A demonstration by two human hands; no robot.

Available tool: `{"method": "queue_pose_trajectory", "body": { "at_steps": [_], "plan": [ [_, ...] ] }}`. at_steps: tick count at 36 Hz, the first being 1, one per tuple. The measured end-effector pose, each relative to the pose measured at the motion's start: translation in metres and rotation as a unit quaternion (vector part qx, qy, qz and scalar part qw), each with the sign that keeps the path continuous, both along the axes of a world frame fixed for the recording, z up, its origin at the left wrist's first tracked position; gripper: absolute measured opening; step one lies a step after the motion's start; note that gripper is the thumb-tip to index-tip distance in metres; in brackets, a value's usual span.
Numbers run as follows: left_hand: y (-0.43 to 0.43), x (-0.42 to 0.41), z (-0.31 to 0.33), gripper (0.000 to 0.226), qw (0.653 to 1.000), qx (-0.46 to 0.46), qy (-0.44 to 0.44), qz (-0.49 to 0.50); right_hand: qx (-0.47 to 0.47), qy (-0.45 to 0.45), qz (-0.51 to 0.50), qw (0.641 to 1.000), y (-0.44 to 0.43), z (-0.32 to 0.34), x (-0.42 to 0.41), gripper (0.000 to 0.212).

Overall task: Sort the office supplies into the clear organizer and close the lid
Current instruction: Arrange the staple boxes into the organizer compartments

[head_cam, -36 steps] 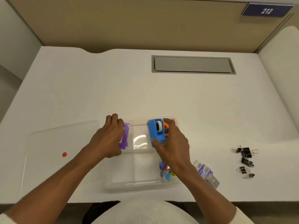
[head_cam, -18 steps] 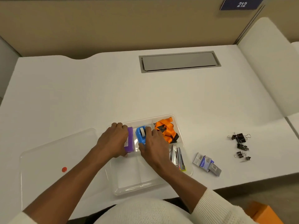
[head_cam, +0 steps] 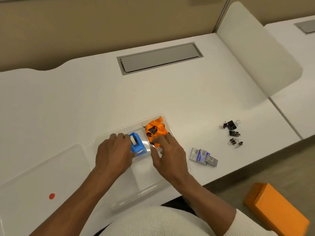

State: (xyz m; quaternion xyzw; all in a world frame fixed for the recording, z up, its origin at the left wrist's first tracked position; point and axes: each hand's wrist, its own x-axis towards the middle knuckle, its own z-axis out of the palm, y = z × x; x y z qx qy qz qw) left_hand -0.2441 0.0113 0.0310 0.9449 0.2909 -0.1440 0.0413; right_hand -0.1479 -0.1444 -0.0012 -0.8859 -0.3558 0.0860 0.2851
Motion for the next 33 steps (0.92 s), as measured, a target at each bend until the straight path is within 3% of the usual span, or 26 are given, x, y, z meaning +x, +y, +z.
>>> {"method": "queue_pose_trajectory", "body": {
  "at_steps": [4, 8, 14, 20, 26, 33],
  "plan": [
    [-0.032, 0.029, 0.012, 0.045, 0.992, -0.055, -0.095, -0.067, 0.008, 0.007, -0.087, 0.996, -0.044, 0.002, 0.033, 0.025],
    [-0.068, 0.063, 0.011, 0.045, 0.974, -0.091, -0.127, -0.163, -0.031, 0.011, -0.115, 0.993, -0.095, -0.006, 0.067, 0.041],
    [-0.119, 0.114, -0.007, 0.060, 0.948, -0.086, -0.084, -0.294, -0.148, 0.041, -0.118, 0.981, -0.159, -0.026, 0.100, 0.071],
    [-0.155, 0.154, -0.033, 0.076, 0.938, -0.090, -0.027, -0.333, -0.229, 0.047, -0.092, 0.968, -0.186, -0.050, 0.103, 0.101],
    [-0.172, 0.168, -0.059, 0.091, 0.942, -0.109, 0.030, -0.316, -0.191, 0.058, -0.091, 0.975, -0.188, -0.069, 0.100, 0.091],
    [-0.180, 0.169, -0.076, 0.058, 0.945, -0.136, 0.003, -0.298, -0.138, 0.068, -0.085, 0.984, -0.187, -0.076, 0.107, 0.069]
  ]
}}
